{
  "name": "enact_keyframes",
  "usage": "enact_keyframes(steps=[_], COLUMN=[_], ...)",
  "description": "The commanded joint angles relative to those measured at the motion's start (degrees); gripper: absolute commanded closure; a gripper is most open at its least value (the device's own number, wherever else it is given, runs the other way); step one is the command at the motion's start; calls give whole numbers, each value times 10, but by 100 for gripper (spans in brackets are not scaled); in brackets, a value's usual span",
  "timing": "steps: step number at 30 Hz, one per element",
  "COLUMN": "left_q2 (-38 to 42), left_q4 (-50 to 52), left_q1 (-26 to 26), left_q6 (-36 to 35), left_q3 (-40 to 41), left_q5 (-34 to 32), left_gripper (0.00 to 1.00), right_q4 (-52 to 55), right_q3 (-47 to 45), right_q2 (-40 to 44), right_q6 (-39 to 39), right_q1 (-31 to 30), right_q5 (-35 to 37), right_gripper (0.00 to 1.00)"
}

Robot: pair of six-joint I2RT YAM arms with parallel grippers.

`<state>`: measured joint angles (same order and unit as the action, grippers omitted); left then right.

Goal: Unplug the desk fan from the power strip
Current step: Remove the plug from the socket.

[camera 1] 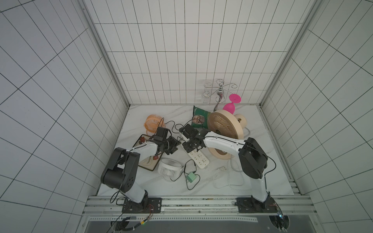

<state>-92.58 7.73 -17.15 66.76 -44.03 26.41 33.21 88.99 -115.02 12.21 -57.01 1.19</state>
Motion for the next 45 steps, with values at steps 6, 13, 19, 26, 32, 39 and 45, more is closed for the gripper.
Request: enact_keyframes(steps=[6,13,19,26,32,39,45], left_q2=[-53,-77,-85,-91,-98,-102,-109], left_q4=[-60,-59,-30,-17,-1,26,40], left_q1=[-1,-15,-20,-27,-37,-41,-43], left_q6=[-16,-16,-19,-9,-1,-6,-13], left_q3=[-24,-35,-33,-14,13,22,22], left_q5=[34,35,21,9,-11,-32,-41], left_gripper=[56,60,64,65,67,66,67], right_q4=[-8,-11,-16,-20,-18,-21,-45], right_q3=[-9,-4,-7,0,21,38,24], right_q2=[30,30,34,39,38,43,60], right_q6=[-6,-6,-8,-22,-26,-25,-31], right_q1=[-3,-4,-3,-3,-3,-5,-9], right_q5=[-11,-14,-12,-4,-2,7,18], right_gripper=[77,77,78,79,79,80,81])
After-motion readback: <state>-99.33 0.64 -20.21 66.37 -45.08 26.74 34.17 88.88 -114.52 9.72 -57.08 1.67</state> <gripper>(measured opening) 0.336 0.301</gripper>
